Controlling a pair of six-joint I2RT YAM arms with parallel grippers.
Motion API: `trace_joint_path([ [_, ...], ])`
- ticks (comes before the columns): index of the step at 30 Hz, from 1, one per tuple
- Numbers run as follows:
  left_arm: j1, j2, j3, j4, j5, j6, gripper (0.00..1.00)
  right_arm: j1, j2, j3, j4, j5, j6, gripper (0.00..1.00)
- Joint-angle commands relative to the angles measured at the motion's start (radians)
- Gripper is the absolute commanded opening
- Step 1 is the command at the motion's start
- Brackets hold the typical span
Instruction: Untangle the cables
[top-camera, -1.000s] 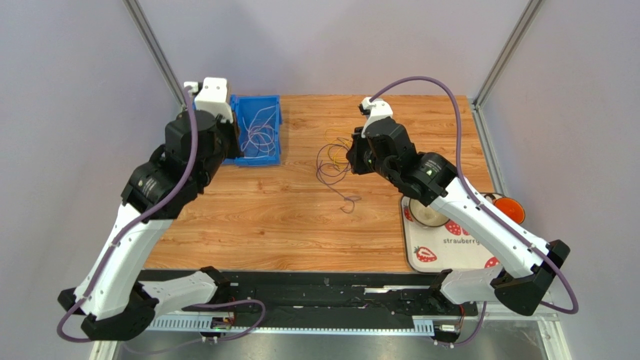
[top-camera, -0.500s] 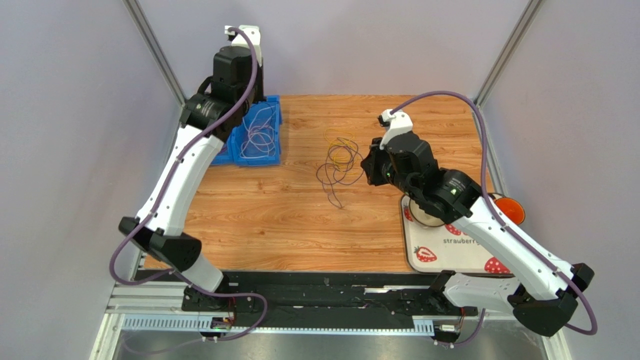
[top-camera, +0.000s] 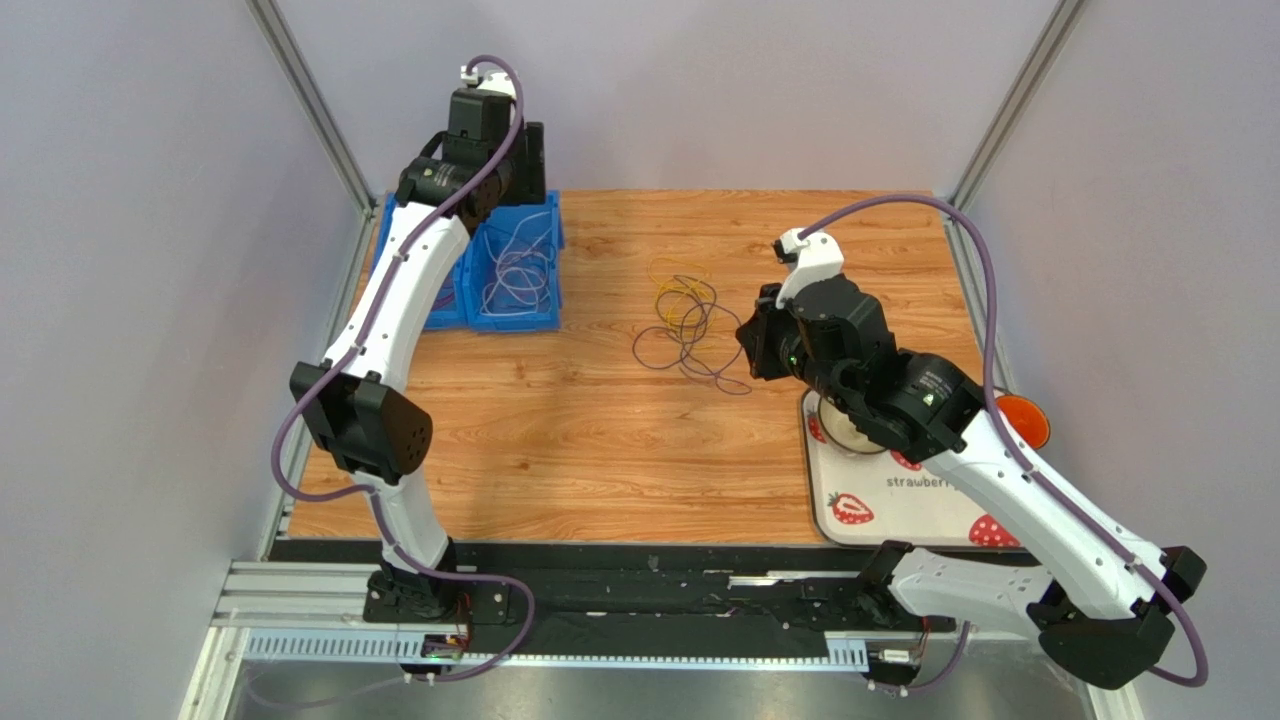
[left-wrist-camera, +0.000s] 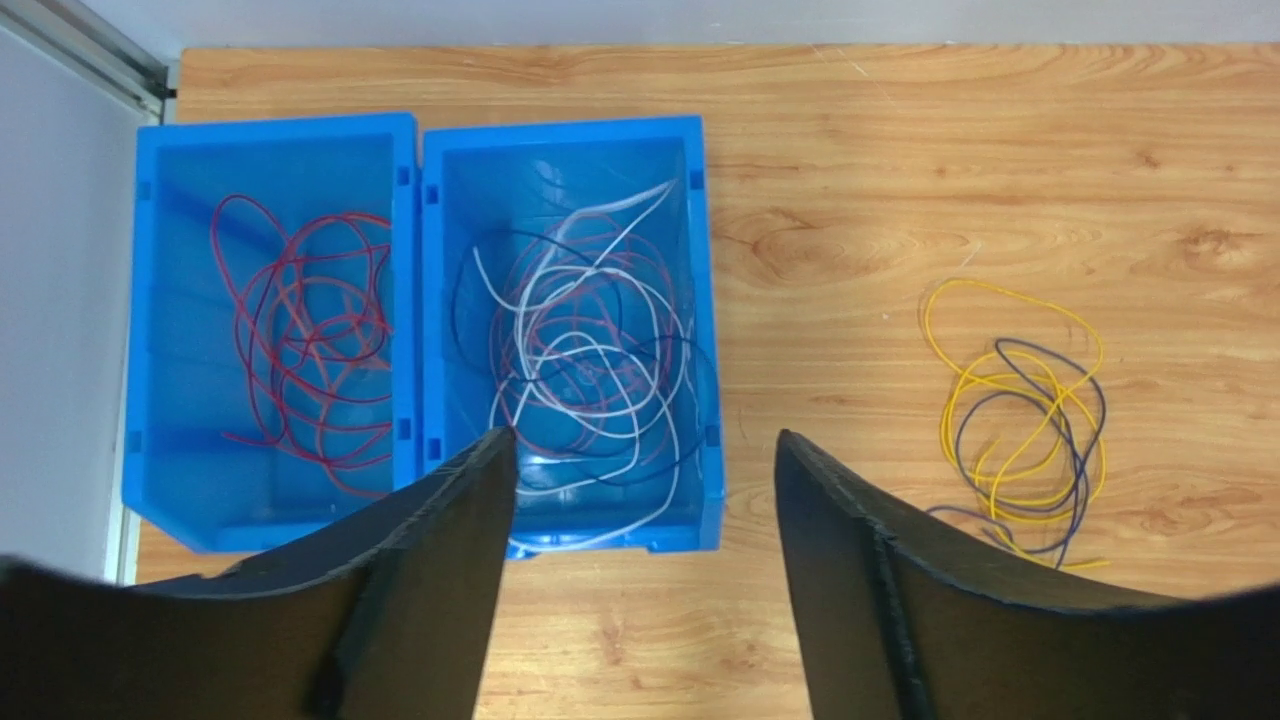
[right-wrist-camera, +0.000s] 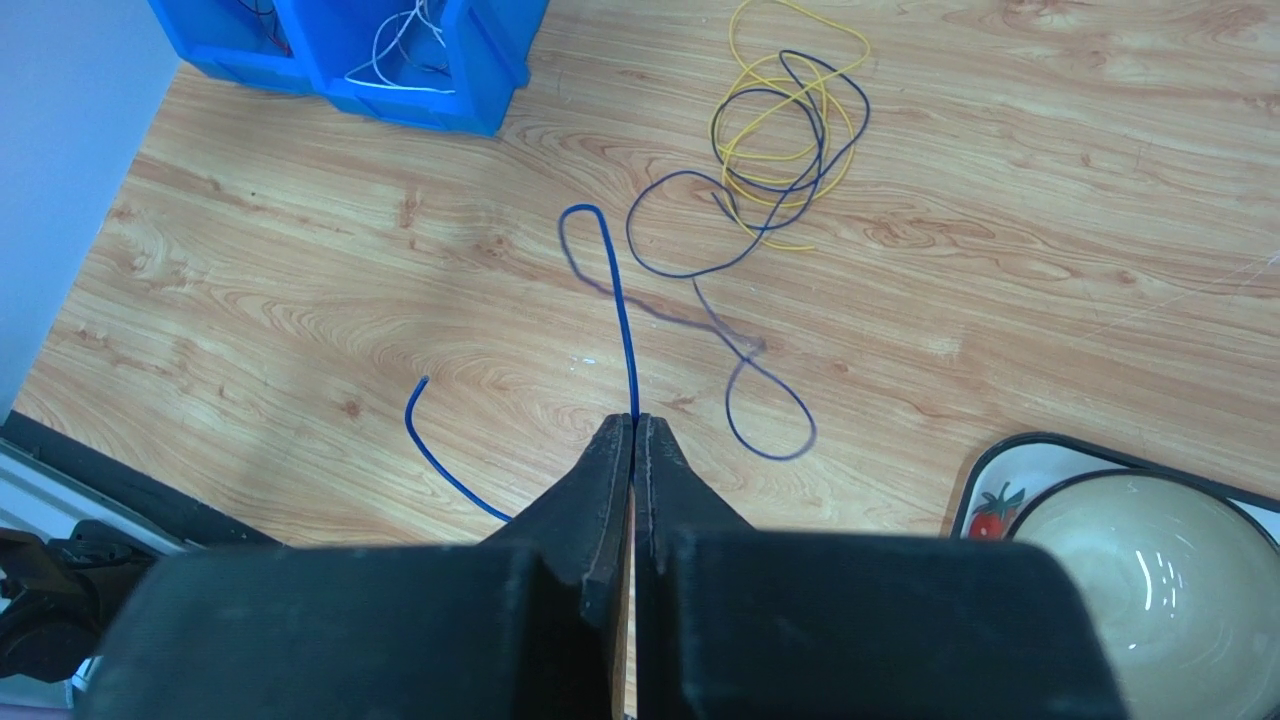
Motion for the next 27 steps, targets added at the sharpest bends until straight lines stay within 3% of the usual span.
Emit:
trace_joint_path([
  [1, 0.007, -0.038, 0.015, 0.003, 0.052, -0.043, 0.76, -0.002, -0.029, -0.001, 0.014, 0.025, -0.020, 0.00],
  [10, 0.007, -0.173, -0.113, 0.005, 0.164, -0.079, 0.72, -0.002, -0.005, 0.010, 0.019, 0.003, -0.009, 0.00],
  [16, -0.019, -0.371, -0.426, 0.126, 0.372, -0.107, 0.62, -0.001, 0.020, 0.035, 0.022, -0.015, -0.003, 0.00],
  [22, -0.140, -0.601, -0.794, 0.339, 0.604, -0.125, 0.68, -0.002, 0.031, 0.058, 0.020, -0.023, -0.006, 0.00],
  [27, -0.251, -0.669, -0.954, 0.463, 0.612, -0.136, 0.69, -0.002, 0.035, 0.084, 0.019, -0.030, 0.003, 0.00],
])
